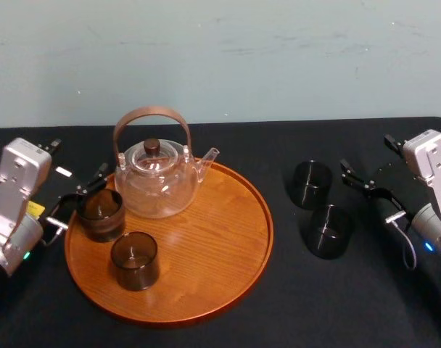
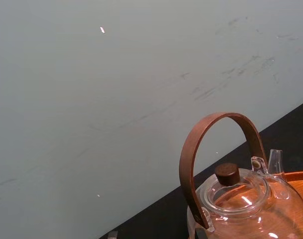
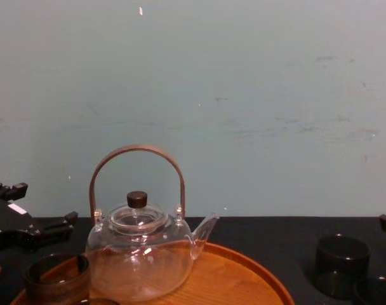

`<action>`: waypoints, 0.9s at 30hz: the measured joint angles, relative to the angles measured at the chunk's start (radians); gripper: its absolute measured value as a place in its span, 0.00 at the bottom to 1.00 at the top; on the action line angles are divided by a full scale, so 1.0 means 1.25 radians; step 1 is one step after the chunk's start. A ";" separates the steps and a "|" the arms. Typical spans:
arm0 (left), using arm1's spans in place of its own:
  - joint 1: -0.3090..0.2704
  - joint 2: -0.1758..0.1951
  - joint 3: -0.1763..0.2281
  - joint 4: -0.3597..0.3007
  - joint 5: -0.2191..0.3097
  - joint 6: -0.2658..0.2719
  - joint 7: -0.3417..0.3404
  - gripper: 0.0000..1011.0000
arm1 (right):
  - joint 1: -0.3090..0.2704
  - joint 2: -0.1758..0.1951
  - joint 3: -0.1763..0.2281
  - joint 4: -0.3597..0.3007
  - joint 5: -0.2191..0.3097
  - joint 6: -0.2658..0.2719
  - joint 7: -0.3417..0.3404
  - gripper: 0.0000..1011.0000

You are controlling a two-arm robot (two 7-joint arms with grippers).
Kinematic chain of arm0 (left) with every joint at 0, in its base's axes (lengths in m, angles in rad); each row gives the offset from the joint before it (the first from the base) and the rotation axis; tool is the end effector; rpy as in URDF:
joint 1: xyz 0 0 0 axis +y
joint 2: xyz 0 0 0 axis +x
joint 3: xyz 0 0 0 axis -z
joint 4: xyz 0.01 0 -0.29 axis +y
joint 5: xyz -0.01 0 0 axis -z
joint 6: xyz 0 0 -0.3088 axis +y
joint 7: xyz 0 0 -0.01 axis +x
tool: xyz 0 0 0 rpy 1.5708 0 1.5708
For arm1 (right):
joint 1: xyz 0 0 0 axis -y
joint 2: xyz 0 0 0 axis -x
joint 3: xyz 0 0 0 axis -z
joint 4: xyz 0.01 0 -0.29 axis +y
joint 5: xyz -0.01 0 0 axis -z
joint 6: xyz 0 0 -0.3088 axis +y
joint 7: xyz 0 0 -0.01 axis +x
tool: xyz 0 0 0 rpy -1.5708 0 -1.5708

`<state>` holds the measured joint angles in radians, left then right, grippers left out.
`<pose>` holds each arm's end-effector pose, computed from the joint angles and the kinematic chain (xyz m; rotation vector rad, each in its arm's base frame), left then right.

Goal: Pick up the glass from the table and place it on the tray.

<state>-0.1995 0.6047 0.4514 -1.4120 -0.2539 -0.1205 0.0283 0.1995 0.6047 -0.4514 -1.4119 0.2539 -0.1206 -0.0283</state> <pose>0.3581 0.0827 -0.3023 0.3045 -0.2850 1.2480 0.3581 -0.0827 -0.3023 -0.3045 -0.2850 -1.2480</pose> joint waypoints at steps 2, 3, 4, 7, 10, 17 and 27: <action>0.000 0.000 0.000 0.000 0.000 0.000 0.000 0.99 | 0.000 0.000 0.000 0.000 0.000 0.000 0.000 0.99; 0.000 0.000 0.000 0.000 0.000 0.000 0.000 0.99 | 0.000 0.000 0.000 0.000 0.000 0.000 0.000 0.99; 0.000 0.000 0.000 0.000 0.000 0.000 0.000 0.99 | 0.000 0.000 0.000 0.000 0.000 0.000 0.000 0.99; 0.000 0.000 0.000 0.000 0.000 0.000 0.000 0.99 | 0.000 0.000 0.000 0.000 0.000 0.000 0.000 0.99; 0.000 0.000 0.000 0.000 0.000 0.000 0.000 0.99 | 0.000 0.000 0.000 0.000 0.000 0.000 0.000 0.99; 0.000 0.000 0.000 0.000 0.000 0.000 0.000 0.99 | 0.000 0.000 0.000 0.000 0.000 0.000 0.000 0.99; 0.000 0.000 0.000 0.000 0.000 0.000 0.000 0.99 | 0.000 0.000 0.000 0.000 0.000 0.000 0.000 0.99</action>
<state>-0.1995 0.6047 0.4514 -1.4120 -0.2539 -0.1205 0.0283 0.1995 0.6047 -0.4514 -1.4120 0.2539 -0.1205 -0.0283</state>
